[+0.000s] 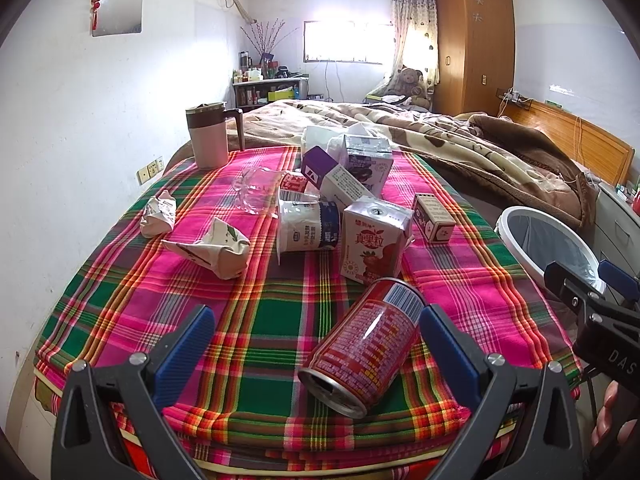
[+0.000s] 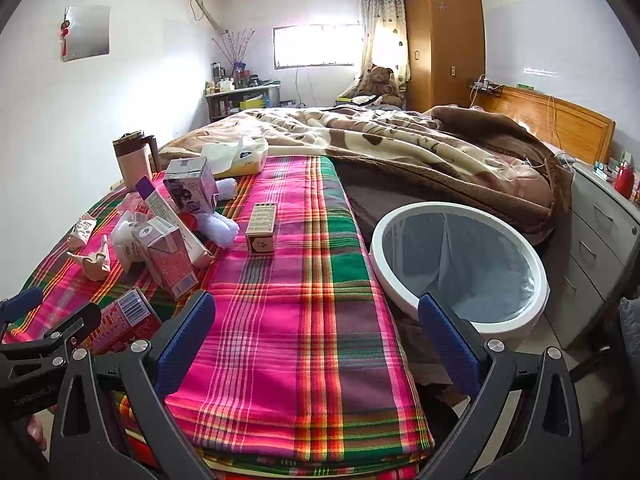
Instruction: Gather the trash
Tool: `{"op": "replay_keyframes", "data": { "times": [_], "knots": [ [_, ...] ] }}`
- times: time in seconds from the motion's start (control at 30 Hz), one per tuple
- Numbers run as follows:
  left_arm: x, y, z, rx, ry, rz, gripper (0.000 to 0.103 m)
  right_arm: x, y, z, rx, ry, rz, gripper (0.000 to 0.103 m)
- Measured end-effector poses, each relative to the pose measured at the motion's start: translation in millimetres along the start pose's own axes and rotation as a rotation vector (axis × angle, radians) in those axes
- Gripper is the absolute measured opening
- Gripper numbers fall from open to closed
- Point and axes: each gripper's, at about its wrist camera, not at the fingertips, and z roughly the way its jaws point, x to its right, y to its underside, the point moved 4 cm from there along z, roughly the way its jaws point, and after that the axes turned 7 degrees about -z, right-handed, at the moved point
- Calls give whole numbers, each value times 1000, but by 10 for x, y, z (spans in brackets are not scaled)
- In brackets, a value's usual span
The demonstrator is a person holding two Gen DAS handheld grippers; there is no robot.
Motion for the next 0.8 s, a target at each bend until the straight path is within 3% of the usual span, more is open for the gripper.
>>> {"op": "replay_keyframes", "data": {
  "times": [0.8],
  "knots": [
    [2, -26, -16, 7, 1, -1, 103, -6, -24, -44, 10, 10, -6, 103]
  ]
}}
